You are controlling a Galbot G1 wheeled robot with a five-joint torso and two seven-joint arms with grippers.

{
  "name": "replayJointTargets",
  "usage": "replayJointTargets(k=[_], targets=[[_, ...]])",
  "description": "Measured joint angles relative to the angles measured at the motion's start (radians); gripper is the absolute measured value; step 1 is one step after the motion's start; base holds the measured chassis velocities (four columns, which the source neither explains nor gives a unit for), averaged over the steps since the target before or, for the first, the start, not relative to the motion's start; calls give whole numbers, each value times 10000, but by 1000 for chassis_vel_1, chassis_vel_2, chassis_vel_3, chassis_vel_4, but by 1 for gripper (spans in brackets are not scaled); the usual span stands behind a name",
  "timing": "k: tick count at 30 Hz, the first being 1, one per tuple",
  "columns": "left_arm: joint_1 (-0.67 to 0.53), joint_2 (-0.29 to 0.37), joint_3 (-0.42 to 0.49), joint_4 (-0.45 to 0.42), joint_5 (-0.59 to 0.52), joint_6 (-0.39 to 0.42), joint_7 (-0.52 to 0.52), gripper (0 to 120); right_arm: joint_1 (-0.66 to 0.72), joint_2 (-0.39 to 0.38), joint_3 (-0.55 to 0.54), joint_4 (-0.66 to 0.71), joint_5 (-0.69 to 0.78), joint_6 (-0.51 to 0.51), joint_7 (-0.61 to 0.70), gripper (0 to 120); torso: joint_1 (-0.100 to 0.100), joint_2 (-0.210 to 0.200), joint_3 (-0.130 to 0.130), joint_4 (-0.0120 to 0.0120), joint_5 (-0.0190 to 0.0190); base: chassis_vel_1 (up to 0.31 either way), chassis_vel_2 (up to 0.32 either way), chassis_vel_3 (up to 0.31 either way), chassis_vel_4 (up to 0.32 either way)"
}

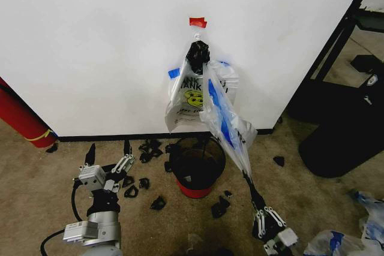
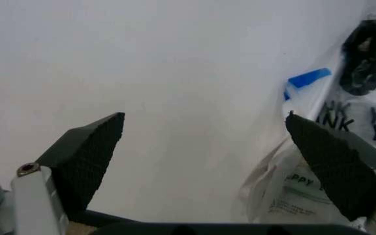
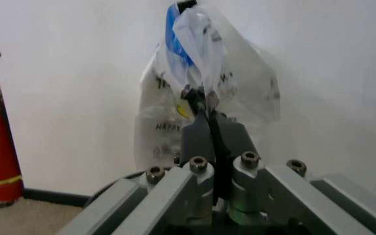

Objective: Pick up the garbage bag from the wall and place it over the trash bin.

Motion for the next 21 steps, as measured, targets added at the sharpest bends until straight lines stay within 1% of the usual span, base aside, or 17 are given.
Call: replayJointTargets(k=[1,3,4,5,7,9,10,11,13,15,17,18,19,21], targets=[[0,0,0,0,0,0,0,98,0,0,0,0,0,0,0,0,0,0,0,0,0,0,0,0,0],[-73,149,74,27,-52,45,-19,98,607,-54,-239,240,-241,-640,272,0,0,0,0,-2,0,0,0,0,0],[-81,195,102,28,-94,67,-28,98,761,-77,-300,273,-298,-762,340,0,0,0,0,-1,0,0,0,0,0],[-70,463,238,-8,-322,209,-80,98,1431,-186,-589,390,-441,-1282,614,0,0,-1,0,3,1,0,0,0,0],[-98,871,368,-51,-517,324,-126,97,2128,-264,-900,509,-468,-1904,930,0,0,0,1,3,1,0,0,0,0],[-233,1280,412,-94,-697,435,-151,97,2735,-271,-1115,580,-430,-2474,1172,0,0,0,1,4,0,0,0,0,0],[-233,1280,412,-94,-697,435,-151,97,2735,-271,-1115,580,-430,-2474,1172,0,0,0,1,4,0,0,0,0,0],[-344,1521,419,-162,-894,546,-171,97,2995,-274,-1172,591,-382,-2742,1278,0,0,-1,1,4,-1,0,0,0,0],[-625,2103,438,-322,-1449,833,-220,97,3456,-302,-1273,567,-264,-3235,1501,0,1,0,1,2,-1,0,0,0,0],[-1030,2841,480,-523,-2192,1216,-302,97,3770,-346,-1386,443,-208,-3512,1653,0,1,-1,2,3,-2,0,0,0,0],[-1630,3749,587,-755,-3350,1789,-444,97,3981,-392,-1466,276,-210,-3644,1735,0,1,0,2,4,-3,0,0,0,0],[-1630,3749,587,-755,-3350,1789,-444,97,3981,-392,-1466,276,-210,-3644,1735,0,1,0,2,4,-3,0,0,0,0],[-2015,4156,642,-888,-3976,2076,-522,97,4056,-401,-1495,190,-240,-3659,1749,0,1,-1,2,2,-3,0,0,0,0],[-2337,4508,651,-1042,-4593,2331,-588,97,4123,-411,-1548,112,-265,-3663,1760,0,1,-1,2,-5,-6,0,0,0,0]])
